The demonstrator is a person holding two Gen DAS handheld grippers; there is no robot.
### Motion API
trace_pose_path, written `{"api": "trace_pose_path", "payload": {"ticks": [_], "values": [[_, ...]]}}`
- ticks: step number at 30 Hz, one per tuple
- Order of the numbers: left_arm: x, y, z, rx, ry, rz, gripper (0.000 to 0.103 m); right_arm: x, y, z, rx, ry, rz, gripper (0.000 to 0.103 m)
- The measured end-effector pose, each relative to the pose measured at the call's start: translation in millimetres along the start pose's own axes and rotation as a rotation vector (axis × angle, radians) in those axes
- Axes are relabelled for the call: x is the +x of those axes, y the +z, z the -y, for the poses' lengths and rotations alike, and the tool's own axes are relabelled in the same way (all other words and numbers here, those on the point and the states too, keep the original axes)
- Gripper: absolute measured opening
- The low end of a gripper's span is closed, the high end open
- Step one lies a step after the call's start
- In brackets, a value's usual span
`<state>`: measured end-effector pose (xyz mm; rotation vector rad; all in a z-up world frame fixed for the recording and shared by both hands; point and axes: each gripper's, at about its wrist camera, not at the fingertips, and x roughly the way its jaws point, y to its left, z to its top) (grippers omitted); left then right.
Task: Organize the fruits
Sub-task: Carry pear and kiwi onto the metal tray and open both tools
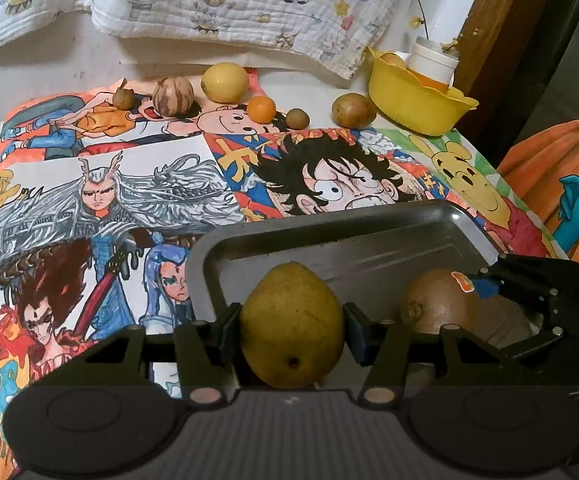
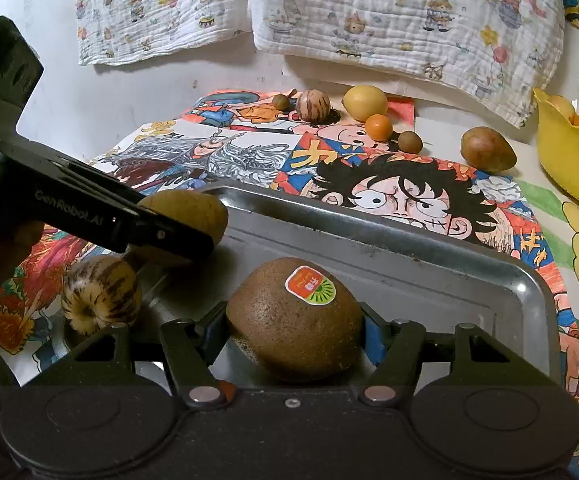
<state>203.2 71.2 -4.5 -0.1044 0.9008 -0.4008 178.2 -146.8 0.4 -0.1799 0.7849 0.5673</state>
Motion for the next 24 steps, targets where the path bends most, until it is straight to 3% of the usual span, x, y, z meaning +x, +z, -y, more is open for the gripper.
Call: {"api": "trace_pose_path", "payload": {"ticks": [12, 24], "values": [[-2, -3, -2, -0.004, -0.018, 0.005, 0.061, 0, -2, 1, 0.015, 0.010, 0.006, 0.069], [-40, -20, -3, -0.047, -0.010, 0.120, 0.090, -25, -10, 4, 0.056, 0.021, 0.054, 0.087]]}}
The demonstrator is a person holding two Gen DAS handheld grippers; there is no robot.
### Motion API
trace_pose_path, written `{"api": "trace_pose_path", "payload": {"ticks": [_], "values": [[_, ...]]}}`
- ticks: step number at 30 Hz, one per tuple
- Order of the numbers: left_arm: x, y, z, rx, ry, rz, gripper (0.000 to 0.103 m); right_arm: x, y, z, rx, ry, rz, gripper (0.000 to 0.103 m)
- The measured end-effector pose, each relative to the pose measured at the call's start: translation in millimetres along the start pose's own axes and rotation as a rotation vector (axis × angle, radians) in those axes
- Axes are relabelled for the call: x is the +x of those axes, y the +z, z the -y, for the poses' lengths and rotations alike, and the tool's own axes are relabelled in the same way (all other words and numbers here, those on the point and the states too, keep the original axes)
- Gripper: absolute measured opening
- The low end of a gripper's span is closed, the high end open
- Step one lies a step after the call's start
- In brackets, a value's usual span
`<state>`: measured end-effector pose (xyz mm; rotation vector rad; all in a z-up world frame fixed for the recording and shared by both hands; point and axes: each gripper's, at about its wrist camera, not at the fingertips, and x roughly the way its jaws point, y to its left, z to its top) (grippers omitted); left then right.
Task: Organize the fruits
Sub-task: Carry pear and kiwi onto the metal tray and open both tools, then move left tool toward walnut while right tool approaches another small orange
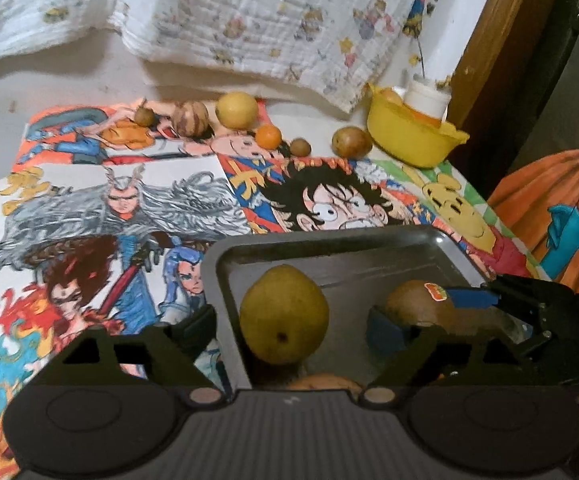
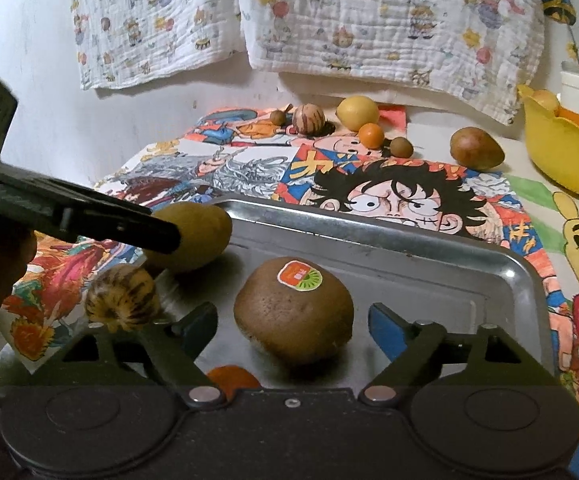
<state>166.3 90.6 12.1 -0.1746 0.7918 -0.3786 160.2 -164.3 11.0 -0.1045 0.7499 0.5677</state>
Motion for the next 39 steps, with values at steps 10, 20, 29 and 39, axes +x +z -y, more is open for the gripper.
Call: {"api": "trace_pose_path", "payload": {"ticks": [10, 20, 29, 39], "values": [[-36, -34, 12, 0.114, 0.088, 0.083, 0.102, -32, -14, -14, -0.057, -0.034, 0.008, 0.101], [-52, -66, 24, 0.241, 0.072, 0.030, 0.102, -51, -32, -14, -0.090, -0.114, -0.038, 0.102], [-48, -60, 10, 0.208, 0.127, -0.038, 0.102, -58, -31, -4, -0.058, -0.154, -0.019, 0.102], [-49, -34, -13, 0.182, 0.219, -0.032, 0.102, -48, -14, 15, -0.051, -0.160, 0.000, 0.102]]}}
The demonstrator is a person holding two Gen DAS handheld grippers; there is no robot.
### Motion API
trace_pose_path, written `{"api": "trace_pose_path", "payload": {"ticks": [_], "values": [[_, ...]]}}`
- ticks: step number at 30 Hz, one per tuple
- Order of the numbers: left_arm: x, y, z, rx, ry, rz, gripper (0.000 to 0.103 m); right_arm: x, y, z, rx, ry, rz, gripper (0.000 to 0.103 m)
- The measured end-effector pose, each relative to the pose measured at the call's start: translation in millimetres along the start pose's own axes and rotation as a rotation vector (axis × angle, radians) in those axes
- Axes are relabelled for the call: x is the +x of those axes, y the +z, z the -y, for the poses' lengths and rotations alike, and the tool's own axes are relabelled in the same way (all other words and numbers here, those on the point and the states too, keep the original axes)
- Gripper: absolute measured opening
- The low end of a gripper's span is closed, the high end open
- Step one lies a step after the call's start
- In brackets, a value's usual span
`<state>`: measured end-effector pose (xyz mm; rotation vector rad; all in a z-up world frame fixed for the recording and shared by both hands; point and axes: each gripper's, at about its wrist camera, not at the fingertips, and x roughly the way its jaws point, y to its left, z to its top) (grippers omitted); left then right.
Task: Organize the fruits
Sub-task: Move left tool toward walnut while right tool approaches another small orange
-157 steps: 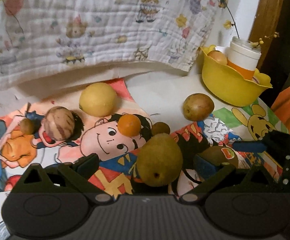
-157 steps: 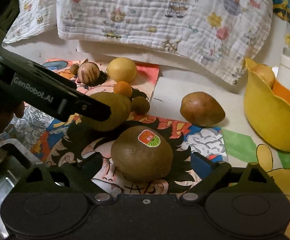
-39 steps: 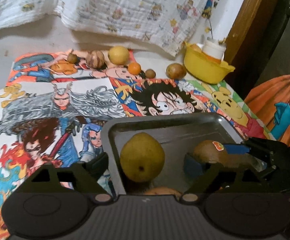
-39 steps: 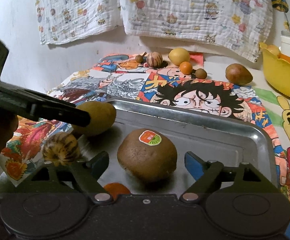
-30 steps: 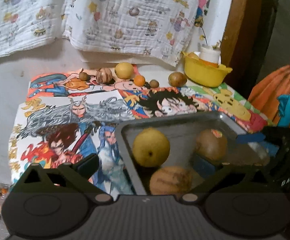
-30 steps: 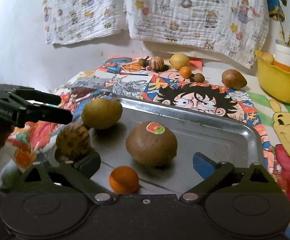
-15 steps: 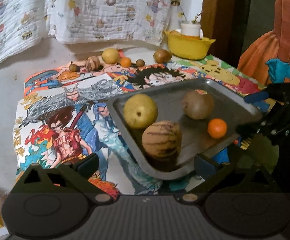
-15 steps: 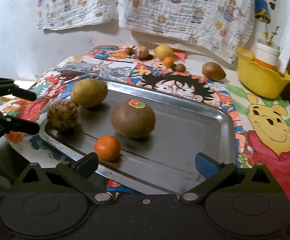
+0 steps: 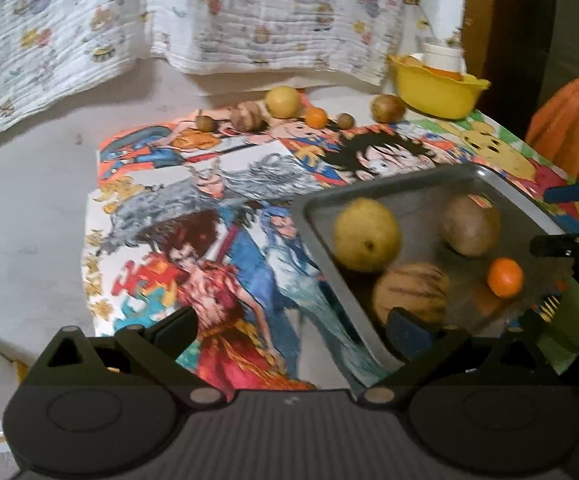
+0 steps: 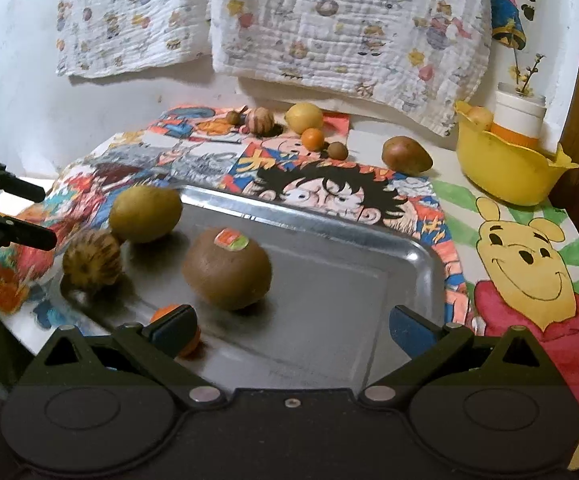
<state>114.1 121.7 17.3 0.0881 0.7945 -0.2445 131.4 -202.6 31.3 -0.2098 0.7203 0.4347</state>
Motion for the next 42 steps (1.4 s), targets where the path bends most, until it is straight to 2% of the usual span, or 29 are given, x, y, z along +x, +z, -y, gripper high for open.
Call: {"api": "trace_pose_path", "payload": {"ticks": [6, 10, 13, 19, 25, 29, 36, 42], "values": [[16, 25, -17, -0.078, 0.036, 0.024, 0.102, 13, 21, 18, 0.026, -0.009, 0.070, 0.102], [34, 46, -33, -0.179, 0.027, 0.036, 0.102, 27, 41, 32, 0.051, -0.006, 0.117, 0.102], [48, 62, -42, -0.208, 0.026, 0.047, 0.102, 43, 59, 43, 0.069, 0.008, 0.120, 0.102], [77, 101, -51, -0.173, 0.038, 0.073, 0.102, 70, 98, 55, 0.038, 0.046, 0.128, 0.102], [110, 139, -56, -0.120, 0.038, 0.105, 0.103, 107, 141, 48, -0.080, 0.081, 0.113, 0.102], [137, 156, -61, -0.104, 0.027, 0.096, 0.103, 135, 160, 45, -0.127, 0.094, 0.094, 0.102], [176, 173, -67, -0.087, 0.010, 0.084, 0.102, 179, 170, 45, -0.146, 0.093, 0.051, 0.102], [194, 178, -71, -0.061, 0.008, 0.089, 0.102, 202, 168, 43, -0.146, 0.093, 0.023, 0.102]]}}
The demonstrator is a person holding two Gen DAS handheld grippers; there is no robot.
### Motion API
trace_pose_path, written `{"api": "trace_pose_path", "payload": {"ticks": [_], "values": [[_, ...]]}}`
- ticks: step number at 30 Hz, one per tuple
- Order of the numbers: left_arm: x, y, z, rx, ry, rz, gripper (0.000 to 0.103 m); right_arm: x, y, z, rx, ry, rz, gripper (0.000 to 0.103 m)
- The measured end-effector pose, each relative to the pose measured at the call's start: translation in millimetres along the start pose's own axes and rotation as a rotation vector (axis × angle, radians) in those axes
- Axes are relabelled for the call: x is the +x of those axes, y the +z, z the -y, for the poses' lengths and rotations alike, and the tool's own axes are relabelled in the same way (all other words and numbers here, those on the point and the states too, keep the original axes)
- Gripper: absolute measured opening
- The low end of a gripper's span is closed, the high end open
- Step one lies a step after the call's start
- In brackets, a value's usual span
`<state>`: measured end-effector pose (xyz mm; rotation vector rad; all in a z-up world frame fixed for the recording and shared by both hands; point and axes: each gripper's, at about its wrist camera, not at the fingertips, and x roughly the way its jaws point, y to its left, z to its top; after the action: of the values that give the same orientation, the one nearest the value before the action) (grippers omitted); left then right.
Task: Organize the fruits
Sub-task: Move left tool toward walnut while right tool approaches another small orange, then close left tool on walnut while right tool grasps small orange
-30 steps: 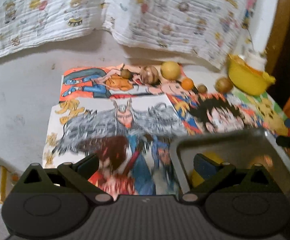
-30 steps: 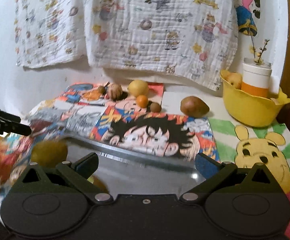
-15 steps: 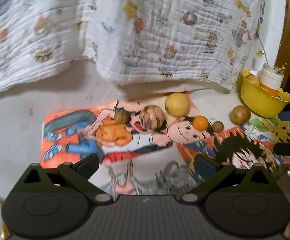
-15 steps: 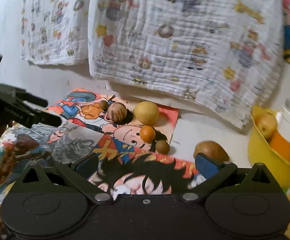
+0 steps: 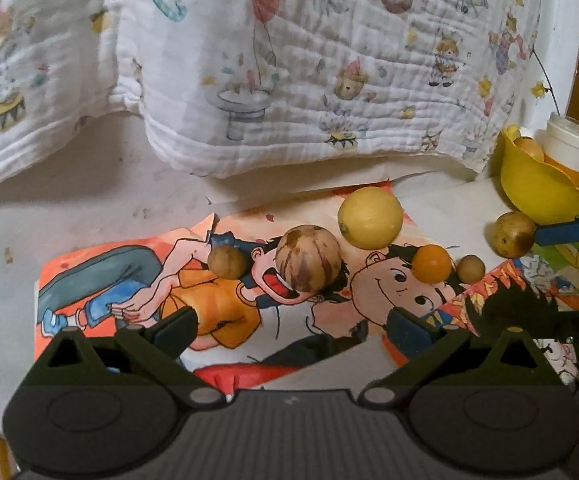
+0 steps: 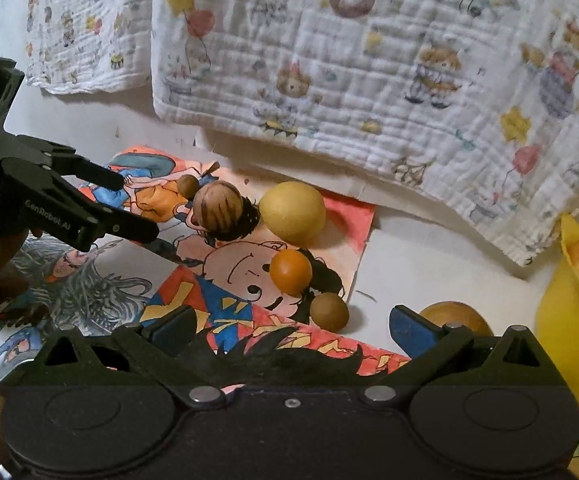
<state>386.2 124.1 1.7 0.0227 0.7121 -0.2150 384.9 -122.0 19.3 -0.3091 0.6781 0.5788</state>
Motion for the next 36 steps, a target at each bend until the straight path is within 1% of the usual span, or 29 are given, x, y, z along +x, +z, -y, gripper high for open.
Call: {"api": "trace_pose_path", "payload": {"ticks": [6, 10, 14, 16, 18, 22, 27, 29, 36], "values": [[7, -1, -5, 0.011, 0.005, 0.013, 0.102, 19, 3, -6, -0.023, 0.006, -0.007, 0.102], [8, 1, -6, 0.015, -0.020, 0.041, 0.102, 34, 8, -10, -0.048, 0.010, -0.012, 0.100], [9, 4, -2, 0.049, -0.042, 0.081, 0.102, 47, 12, -14, -0.075, 0.008, -0.018, 0.097], [10, 7, 1, 0.078, -0.053, 0.103, 0.102, 52, 14, -15, -0.084, 0.006, -0.015, 0.093], [12, 10, 4, 0.110, -0.056, 0.125, 0.102, 57, 16, -16, -0.090, 0.001, -0.016, 0.087], [21, 19, 9, 0.153, -0.059, 0.142, 0.096, 68, 19, -17, -0.090, -0.015, -0.014, 0.077], [33, 26, 15, 0.201, -0.066, 0.133, 0.090, 78, 18, -19, -0.083, -0.012, -0.024, 0.061], [39, 27, 18, 0.227, -0.062, 0.119, 0.086, 79, 17, -20, -0.084, -0.013, -0.027, 0.058], [53, 24, 23, 0.260, -0.044, 0.076, 0.074, 89, 16, -16, -0.054, -0.021, -0.031, 0.048]]}}
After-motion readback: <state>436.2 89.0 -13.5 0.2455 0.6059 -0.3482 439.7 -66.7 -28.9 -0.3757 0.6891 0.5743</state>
